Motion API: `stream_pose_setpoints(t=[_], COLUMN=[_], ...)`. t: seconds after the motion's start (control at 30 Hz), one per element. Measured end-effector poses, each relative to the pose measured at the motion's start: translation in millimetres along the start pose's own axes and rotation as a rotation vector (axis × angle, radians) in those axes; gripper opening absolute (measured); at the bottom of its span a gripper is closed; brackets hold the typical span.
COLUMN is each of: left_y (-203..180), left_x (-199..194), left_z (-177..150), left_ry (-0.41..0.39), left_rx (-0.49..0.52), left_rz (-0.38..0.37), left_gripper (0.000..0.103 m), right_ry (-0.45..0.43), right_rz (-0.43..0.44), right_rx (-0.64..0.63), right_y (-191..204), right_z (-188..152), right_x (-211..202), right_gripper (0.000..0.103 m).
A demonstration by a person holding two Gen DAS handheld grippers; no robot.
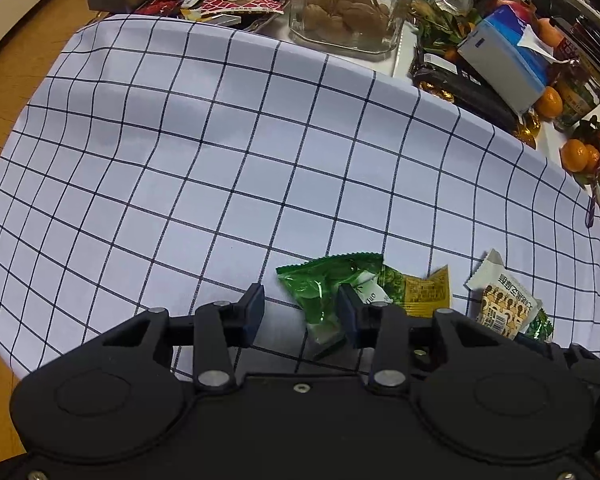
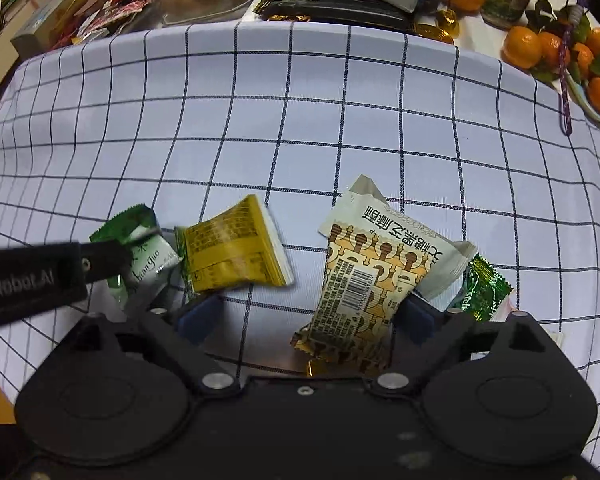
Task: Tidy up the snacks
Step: 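Lift the green packet with the left tool while the right tool lifts the beige patterned packet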
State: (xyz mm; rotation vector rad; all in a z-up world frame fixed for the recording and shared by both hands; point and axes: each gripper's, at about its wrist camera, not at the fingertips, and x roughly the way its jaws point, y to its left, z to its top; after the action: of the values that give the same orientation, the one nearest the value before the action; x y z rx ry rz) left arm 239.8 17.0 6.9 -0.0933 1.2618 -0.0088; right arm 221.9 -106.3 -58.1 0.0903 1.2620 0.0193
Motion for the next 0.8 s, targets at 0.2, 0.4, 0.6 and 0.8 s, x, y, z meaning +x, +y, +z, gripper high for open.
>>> stream_pose_setpoints(t=[0.2, 0.4, 0.6, 0.8], left_y=[7, 14, 11, 8], left_x=[-7, -10, -19, -22], left_z=[2, 4, 1, 0], left_ry=[-0.046, -0.059, -0.122, -0.151], left_rx=[-0.004, -0.057, -0.04, -0.023], left_rz=[0.029, 0.004, 0.04, 0.084], left_gripper=[0.048, 0.048, 0.048, 0.048], right_ry=[0.027, 0.024, 0.027, 0.035], right_rz=[-0.064, -0.07, -0.081, -0.078], right_rx=[0.039, 0.097, 0.127, 0.11], right_y=[7, 4, 0, 3], right_z=[0, 6, 12, 9], right_x=[7, 10, 14, 12], right_gripper=[0.103, 0.103, 0.103, 0.103])
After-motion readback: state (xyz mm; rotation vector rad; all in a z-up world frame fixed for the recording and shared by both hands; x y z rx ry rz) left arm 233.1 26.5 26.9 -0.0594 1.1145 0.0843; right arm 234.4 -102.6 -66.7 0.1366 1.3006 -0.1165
